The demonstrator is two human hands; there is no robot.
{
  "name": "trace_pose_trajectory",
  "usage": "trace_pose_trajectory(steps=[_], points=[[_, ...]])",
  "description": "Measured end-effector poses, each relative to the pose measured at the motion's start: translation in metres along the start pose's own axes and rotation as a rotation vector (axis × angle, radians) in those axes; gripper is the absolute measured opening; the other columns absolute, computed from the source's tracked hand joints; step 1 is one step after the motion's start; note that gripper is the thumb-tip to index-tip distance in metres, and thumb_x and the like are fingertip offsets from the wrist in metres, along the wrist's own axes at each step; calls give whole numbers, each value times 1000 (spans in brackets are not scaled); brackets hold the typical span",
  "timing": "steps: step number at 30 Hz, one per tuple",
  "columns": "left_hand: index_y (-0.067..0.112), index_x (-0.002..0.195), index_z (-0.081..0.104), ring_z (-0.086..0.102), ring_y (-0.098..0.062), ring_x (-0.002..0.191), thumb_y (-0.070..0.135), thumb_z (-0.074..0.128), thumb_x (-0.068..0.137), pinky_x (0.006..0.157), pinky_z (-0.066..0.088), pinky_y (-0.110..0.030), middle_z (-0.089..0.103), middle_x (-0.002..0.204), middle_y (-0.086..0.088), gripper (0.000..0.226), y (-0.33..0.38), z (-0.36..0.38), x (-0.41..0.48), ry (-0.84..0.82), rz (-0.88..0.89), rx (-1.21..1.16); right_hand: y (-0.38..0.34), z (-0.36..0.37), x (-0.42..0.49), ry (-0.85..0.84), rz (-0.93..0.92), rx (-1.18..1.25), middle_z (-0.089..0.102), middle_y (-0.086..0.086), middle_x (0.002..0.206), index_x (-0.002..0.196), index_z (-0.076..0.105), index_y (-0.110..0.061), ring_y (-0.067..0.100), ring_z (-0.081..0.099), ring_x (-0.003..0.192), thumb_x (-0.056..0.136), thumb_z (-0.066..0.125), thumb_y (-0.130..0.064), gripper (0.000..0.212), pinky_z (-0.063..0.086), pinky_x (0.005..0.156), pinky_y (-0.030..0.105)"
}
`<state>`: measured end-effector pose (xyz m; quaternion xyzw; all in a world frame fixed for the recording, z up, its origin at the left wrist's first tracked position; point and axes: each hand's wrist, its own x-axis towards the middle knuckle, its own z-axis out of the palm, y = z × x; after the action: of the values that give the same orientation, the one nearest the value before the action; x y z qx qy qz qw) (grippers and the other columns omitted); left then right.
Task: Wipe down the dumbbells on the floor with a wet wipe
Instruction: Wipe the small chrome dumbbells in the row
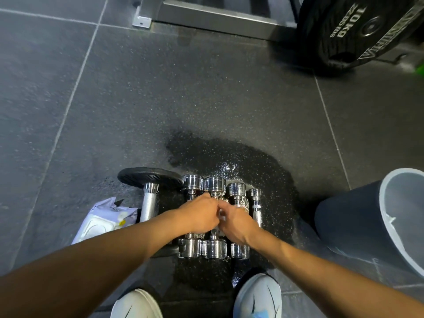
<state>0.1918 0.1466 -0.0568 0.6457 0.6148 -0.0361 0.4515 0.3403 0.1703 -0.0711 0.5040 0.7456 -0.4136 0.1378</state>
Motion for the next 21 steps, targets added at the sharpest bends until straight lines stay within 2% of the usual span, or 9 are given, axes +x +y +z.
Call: trace_pose_trajectory(steps=[2,3,5,7,12,14,16,19,21], points=[[29,82,53,56,-13,94,19,57,100,89,53,-31,42,113,1,21,0,3,1,-26,-21,-12,-1,-2,-3,-31,0,19,65,8,126,136,54,-13,26,61,118,101,52,-11,36,47,96,26],[24,95,57,56,-13,97,19,56,100,90,53,-31,41,114,1,7,0,4,-1,-33,-22,-20,-1,-2,-3,-16,2,43,66,8,124,133,56,-14,27,62,116,100,53,-11,33,49,99,31],[15,125,52,56,-16,101,21,55,100,86,51,-30,41,120,-1,25,-1,7,0,6,-30,-50,-1,-1,-2,21,13,90,69,10,113,126,53,-13,30,69,104,102,52,-11,25,57,92,44],[15,138,43,57,-18,103,20,53,100,80,49,-29,42,126,-3,40,-3,11,-1,58,-43,-89,-5,0,-4,45,-1,157,70,9,99,121,47,-15,30,74,88,105,49,-12,17,63,75,46],[14,144,40,55,-17,109,19,47,100,91,52,-34,42,130,-1,44,-6,15,-1,89,-63,-85,-11,3,-2,154,69,368,66,-3,88,118,41,-21,30,74,90,108,46,-25,12,59,76,46],[16,143,40,54,-16,111,21,47,101,92,52,-33,43,131,0,44,-7,16,1,91,-80,-92,-8,7,0,176,54,397,70,2,92,119,39,-21,26,73,78,108,45,-29,14,60,69,45],[16,144,40,54,-17,113,22,48,101,94,52,-33,44,131,0,45,-6,14,2,71,-93,-95,-5,14,1,163,38,406,72,10,96,120,36,-21,19,66,66,108,45,-27,16,59,60,41],[16,145,41,56,-17,107,19,50,98,89,54,-35,46,127,-1,48,-6,14,4,15,-99,-81,2,22,5,93,78,460,69,15,93,117,34,-21,22,59,67,107,46,-19,16,55,61,48],[17,147,38,57,-18,105,18,52,96,81,55,-32,49,128,-4,52,-4,13,3,-33,-101,-64,5,21,8,34,116,523,61,9,89,113,35,-21,19,55,69,105,48,-12,18,50,65,42]])
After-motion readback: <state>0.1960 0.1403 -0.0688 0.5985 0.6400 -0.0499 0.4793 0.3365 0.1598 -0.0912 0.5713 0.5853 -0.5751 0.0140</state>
